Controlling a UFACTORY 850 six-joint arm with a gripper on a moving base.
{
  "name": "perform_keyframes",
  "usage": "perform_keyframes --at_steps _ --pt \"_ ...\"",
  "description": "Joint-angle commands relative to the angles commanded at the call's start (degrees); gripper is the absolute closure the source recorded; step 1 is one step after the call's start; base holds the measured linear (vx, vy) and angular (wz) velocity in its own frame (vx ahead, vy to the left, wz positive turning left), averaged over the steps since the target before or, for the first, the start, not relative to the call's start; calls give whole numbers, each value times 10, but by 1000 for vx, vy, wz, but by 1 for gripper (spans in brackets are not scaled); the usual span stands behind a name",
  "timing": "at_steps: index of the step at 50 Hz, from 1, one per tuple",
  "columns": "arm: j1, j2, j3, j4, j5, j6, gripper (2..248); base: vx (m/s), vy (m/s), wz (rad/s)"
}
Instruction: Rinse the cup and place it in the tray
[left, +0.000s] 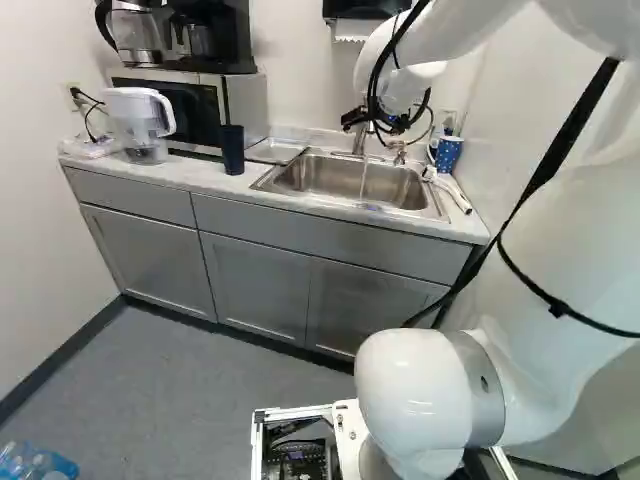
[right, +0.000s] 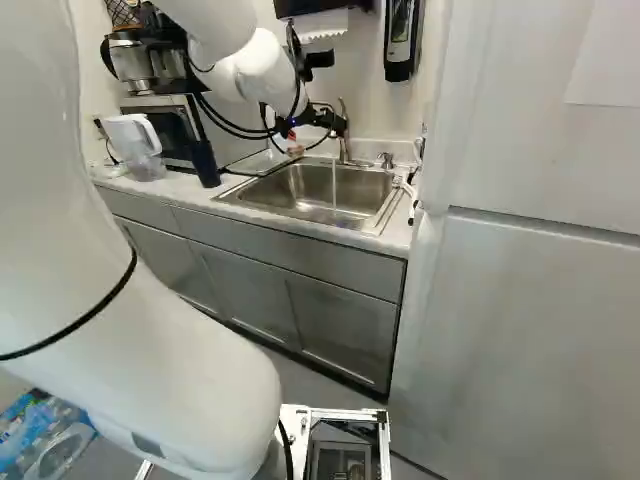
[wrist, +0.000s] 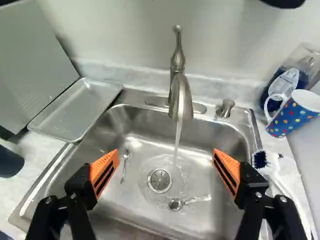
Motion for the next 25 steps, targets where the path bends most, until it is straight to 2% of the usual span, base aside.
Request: perform_keyframes --at_steps 25 --pt "0 1 1 0 -150 0 3 0 0 0"
